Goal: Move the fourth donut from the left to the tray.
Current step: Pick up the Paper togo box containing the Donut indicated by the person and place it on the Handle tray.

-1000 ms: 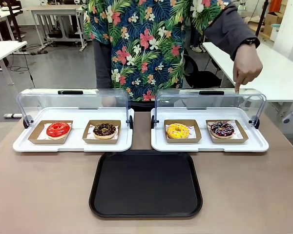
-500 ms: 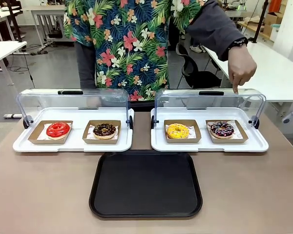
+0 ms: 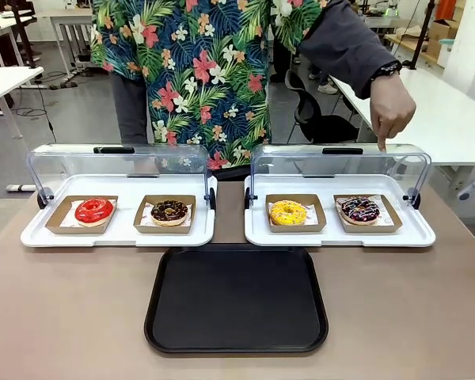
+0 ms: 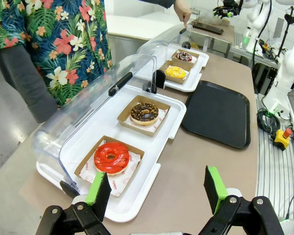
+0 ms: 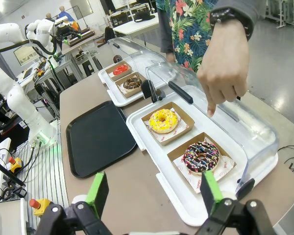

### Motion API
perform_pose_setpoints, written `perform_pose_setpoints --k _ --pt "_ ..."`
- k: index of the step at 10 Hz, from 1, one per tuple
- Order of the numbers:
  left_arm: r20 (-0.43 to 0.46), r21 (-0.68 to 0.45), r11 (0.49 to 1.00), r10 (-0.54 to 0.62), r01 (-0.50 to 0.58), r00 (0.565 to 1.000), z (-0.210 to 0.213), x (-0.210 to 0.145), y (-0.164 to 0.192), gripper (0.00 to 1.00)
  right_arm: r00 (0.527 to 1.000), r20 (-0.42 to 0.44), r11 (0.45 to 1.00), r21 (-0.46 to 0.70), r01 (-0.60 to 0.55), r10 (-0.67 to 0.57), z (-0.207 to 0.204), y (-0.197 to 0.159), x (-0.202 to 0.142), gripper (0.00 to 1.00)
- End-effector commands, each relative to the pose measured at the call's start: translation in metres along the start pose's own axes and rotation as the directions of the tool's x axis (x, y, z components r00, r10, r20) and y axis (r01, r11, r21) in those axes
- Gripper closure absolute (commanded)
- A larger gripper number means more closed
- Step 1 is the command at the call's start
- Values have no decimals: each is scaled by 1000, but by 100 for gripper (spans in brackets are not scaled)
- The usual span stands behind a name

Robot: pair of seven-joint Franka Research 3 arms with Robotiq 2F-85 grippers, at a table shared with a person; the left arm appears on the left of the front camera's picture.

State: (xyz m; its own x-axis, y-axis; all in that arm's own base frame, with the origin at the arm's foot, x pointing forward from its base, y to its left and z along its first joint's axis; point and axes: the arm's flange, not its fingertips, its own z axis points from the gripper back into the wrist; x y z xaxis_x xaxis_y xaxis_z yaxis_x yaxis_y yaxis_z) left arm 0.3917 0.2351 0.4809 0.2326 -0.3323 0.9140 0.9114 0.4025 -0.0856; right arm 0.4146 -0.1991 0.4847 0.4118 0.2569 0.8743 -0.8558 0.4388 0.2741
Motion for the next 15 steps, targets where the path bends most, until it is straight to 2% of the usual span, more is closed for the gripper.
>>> perform_pose_setpoints --k 1,2,4,6,8,9,10,12,13,14,15 --pt "8 -9 1000 6 -6 1000 1 1 -1 0 1000 25 1000 1 -14 14 -2 0 2 0" --pt "8 -9 1000 6 -6 1000 1 1 -1 0 1000 0 1000 0 0 0 0 0 0 0" --pt "8 -9 1000 6 -6 1000 1 1 -1 0 986 -141 993 -62 -103 93 -18 19 24 0" --pt "8 -9 1000 6 -6 1000 1 1 -1 0 929 -316 973 -66 -223 191 -47 39 48 0" --pt "8 -9 1000 6 -6 1000 1 1 -1 0 832 -484 937 -67 -343 270 -88 55 56 0" --pt "8 -9 1000 6 -6 1000 1 1 -1 0 768 -568 903 -96 -419 296 -109 60 53 0" --pt "8 -9 1000 6 -6 1000 1 1 -1 0 715 -621 883 -74 -463 322 -131 64 46 0" --pt "8 -9 1000 6 -6 1000 1 1 -1 0 633 -692 852 -49 -521 347 -159 65 30 0" --pt "8 -9 1000 6 -6 1000 1 1 -1 0 615 -706 858 -18 -513 352 -169 65 21 0" --pt "8 -9 1000 6 -6 1000 1 1 -1 0 592 -718 838 -24 -546 365 -172 59 19 0" --pt "8 -9 1000 6 -6 1000 1 1 -1 0 601 -701 830 -24 -557 383 -176 56 16 0"
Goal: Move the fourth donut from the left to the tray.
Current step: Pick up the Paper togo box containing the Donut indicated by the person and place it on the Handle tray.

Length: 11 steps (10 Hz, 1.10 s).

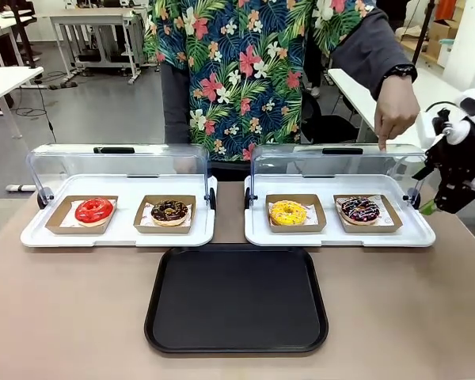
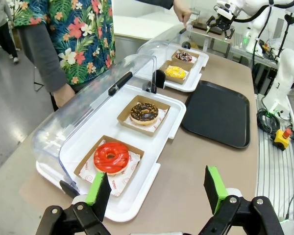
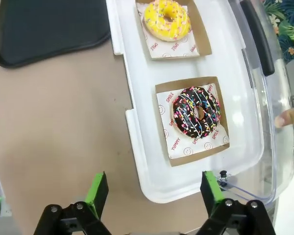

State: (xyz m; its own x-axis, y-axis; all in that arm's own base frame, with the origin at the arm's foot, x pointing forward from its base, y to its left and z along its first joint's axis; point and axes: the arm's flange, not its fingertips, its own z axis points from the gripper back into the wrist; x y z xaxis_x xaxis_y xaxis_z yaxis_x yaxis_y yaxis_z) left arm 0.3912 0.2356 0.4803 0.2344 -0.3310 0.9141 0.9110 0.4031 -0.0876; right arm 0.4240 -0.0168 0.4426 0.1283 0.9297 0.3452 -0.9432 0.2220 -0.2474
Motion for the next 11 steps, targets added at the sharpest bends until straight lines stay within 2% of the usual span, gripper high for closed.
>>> perform_pose_setpoints --k 1,6,8,11 --pt "8 -9 1000 4 -4 1000 1 2 -1 0 1000 7 1000 6 6 -6 5 1 1 0" --pt "8 -9 1000 4 -4 1000 1 2 -1 0 1000 21 1000 0 2 -2 2 0 -1 0" --pt "8 -9 1000 4 -4 1000 1 2 -1 0 997 -53 999 18 -46 47 -29 -7 4 0" --pt "8 -9 1000 4 -4 1000 1 2 -1 0 989 -97 993 -30 -112 108 -59 -2 3 0"
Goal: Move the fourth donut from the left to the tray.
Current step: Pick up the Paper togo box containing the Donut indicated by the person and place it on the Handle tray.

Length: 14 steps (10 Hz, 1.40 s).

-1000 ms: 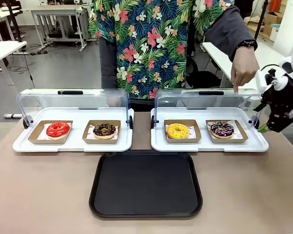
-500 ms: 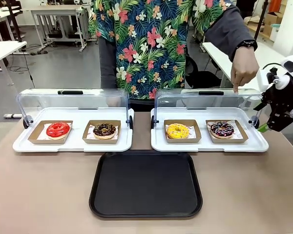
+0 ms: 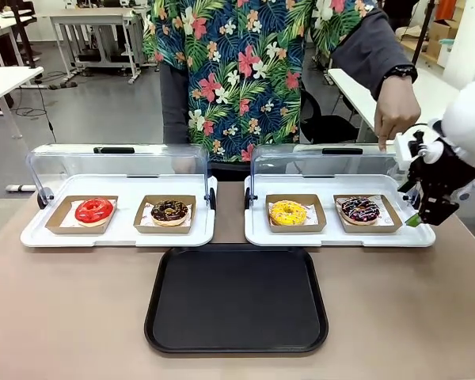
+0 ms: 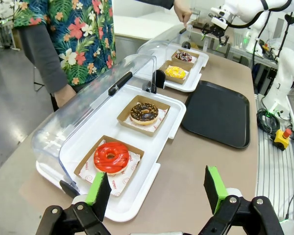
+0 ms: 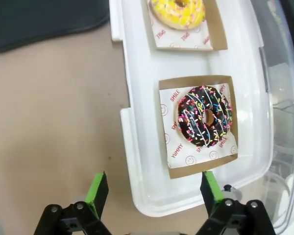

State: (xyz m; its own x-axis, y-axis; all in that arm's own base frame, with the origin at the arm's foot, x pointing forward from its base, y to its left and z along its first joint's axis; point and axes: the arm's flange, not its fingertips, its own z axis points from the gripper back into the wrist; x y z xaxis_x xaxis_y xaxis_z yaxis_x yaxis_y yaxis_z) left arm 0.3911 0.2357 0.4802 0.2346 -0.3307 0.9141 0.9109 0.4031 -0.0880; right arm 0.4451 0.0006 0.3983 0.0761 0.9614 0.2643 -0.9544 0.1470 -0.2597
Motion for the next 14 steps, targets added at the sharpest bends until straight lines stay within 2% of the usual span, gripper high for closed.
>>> perform_pose_setpoints --k 1,6,14 --pt "8 -9 1000 3 -3 1000 1 2 -1 0 998 -41 997 -60 -56 54 -15 4 1 0" --pt "8 -9 1000 3 -3 1000 1 2 -1 0 988 -118 987 -115 -113 99 -50 -17 -3 0" --pt "8 -9 1000 3 -3 1000 1 2 -1 0 988 -130 994 -54 -92 85 -92 -42 -18 0"
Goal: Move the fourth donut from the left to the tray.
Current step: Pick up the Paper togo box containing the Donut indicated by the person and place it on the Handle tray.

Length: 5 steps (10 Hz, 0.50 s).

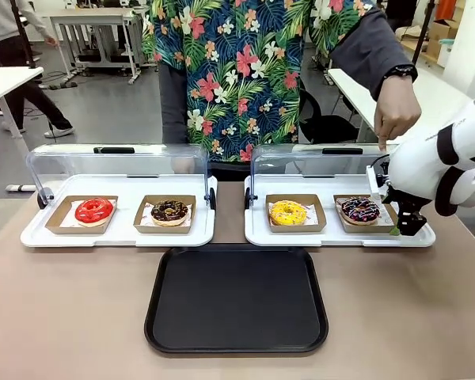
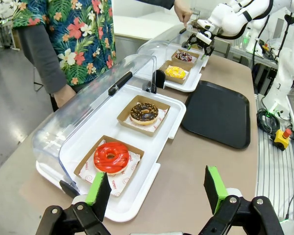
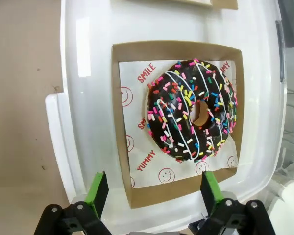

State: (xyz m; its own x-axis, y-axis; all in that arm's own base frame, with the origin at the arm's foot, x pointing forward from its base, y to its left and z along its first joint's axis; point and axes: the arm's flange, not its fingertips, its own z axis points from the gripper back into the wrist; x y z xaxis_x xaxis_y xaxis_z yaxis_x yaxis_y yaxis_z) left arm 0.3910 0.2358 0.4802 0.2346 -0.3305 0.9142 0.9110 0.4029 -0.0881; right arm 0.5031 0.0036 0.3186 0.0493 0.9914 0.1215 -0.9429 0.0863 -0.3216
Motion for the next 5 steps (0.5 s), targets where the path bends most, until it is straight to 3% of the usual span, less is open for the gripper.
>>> perform_pose_setpoints --k 1,4,5 --pt "8 -9 1000 3 -3 1000 1 2 -1 0 1000 -4 1000 -3 -13 13 -5 -10 -7 0" --pt "8 -9 1000 3 -3 1000 1 2 -1 0 1000 -7 1000 13 -2 2 -10 -12 -11 0" --pt "8 -9 1000 3 -3 1000 1 2 -1 0 1000 -9 1000 26 -3 3 -10 -12 -12 60"
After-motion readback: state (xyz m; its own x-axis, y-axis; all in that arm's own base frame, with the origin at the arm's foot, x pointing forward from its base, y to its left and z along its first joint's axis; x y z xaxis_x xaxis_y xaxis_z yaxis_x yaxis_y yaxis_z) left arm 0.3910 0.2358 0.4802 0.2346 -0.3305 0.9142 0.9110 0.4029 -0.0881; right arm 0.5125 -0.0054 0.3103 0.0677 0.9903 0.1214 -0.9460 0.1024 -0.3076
